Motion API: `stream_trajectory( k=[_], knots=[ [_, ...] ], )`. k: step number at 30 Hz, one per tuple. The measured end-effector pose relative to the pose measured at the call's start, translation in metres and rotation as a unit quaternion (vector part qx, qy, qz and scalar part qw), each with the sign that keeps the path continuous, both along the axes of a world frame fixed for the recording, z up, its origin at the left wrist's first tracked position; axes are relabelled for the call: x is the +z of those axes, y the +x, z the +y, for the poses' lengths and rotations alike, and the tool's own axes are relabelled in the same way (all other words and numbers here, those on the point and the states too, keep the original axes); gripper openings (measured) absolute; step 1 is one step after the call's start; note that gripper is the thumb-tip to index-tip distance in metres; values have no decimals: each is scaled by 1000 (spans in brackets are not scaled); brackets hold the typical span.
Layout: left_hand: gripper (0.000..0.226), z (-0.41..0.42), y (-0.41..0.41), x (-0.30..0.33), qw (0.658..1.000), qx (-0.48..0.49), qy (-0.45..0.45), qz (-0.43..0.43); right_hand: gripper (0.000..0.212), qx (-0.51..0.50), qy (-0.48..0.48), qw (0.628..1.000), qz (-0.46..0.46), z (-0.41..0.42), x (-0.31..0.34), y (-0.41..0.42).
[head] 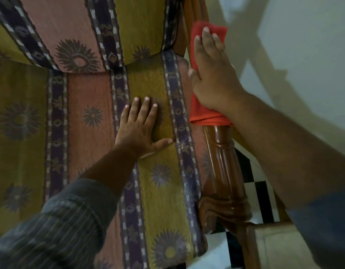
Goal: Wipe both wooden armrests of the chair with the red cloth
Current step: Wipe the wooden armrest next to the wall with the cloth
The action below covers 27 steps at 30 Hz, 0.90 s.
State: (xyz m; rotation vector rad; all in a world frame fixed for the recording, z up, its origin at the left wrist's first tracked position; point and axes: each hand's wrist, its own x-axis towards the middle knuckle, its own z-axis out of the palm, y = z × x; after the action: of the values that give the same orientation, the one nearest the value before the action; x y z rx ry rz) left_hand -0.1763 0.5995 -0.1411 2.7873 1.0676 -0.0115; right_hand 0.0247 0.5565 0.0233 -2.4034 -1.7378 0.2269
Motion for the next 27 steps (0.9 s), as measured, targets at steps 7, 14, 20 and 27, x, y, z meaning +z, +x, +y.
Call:
stream_trajectory(
  k=[7,14,20,27],
  knots=[
    [116,-13,-8,0,1000,-10,1,9,67,5,6,1000,16,-103,-5,-40],
    [117,-16,-23,5,999,-39,3,29,66,7,-8,997,77,-185,-6,-73],
    [116,-21,-23,3,999,-32,2,16,64,21,-22,999,20,-150,-9,-62],
    [118,-21,-22,2,999,-34,-3,12,67,13,-5,1000,-14,-63,-8,-26]
  ],
)
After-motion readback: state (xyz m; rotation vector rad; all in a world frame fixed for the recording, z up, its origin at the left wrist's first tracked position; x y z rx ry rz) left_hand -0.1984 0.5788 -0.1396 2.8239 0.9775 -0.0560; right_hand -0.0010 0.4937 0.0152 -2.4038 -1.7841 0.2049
